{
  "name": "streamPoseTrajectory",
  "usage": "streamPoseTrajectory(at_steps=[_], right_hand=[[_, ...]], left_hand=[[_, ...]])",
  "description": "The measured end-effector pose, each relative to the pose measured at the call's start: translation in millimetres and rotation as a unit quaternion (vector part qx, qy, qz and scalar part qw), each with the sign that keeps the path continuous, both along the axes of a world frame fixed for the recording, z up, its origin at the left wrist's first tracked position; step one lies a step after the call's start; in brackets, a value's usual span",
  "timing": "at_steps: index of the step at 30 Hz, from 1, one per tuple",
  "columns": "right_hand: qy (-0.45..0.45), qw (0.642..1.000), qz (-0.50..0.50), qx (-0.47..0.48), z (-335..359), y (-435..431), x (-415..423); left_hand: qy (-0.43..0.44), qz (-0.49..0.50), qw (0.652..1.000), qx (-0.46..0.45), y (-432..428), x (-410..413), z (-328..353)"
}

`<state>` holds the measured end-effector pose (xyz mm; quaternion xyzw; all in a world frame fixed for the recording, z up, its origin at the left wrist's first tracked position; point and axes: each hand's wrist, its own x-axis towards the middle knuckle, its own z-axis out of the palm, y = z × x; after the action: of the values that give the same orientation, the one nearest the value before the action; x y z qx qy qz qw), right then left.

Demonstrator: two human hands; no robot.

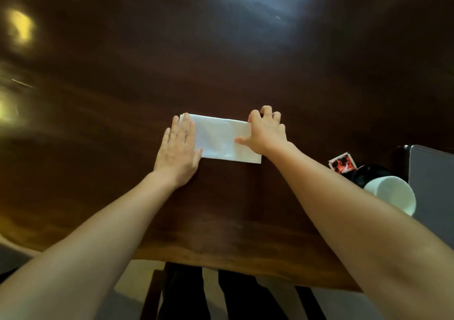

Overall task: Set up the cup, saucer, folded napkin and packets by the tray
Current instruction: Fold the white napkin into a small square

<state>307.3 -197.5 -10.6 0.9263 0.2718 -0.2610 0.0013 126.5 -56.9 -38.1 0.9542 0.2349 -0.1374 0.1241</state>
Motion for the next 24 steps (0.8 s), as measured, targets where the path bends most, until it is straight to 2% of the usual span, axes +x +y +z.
streamPoseTrajectory(at_steps=[4,7,9,12,15,19,22,24], right_hand=[[0.09,0.994,-0.067,-0.013,11.2,6.4,1.0],[0.168,0.982,-0.069,-0.04,16.4,1.2,-7.7],[0.265,0.958,-0.104,-0.041,18.4,-3.3,-16.5],[0.441,0.871,-0.217,-0.014,25.6,-5.3,-33.4],[0.54,0.783,-0.306,0.045,30.2,0.9,-50.8],[0.573,0.707,-0.391,0.141,33.1,12.3,-71.8],[0.598,0.646,-0.435,0.189,34.5,18.9,-84.1],[0.618,0.599,-0.47,0.198,33.9,25.5,-92.7]], left_hand=[[-0.103,-0.05,0.993,0.028,-16.9,-18.1,-1.0],[-0.125,0.044,0.991,-0.021,-24.4,-24.5,1.7],[-0.138,0.092,0.985,-0.055,-19.1,-24.6,3.3],[-0.157,0.079,0.978,-0.11,-4.4,-23.8,6.0],[-0.174,0.036,0.975,-0.129,9.3,-28.1,10.0],[-0.183,-0.033,0.978,-0.092,21.8,-48.8,11.3],[-0.183,-0.022,0.968,-0.169,29.9,-68.8,6.5],[-0.162,0.043,0.959,-0.23,31.7,-79.3,9.8]])
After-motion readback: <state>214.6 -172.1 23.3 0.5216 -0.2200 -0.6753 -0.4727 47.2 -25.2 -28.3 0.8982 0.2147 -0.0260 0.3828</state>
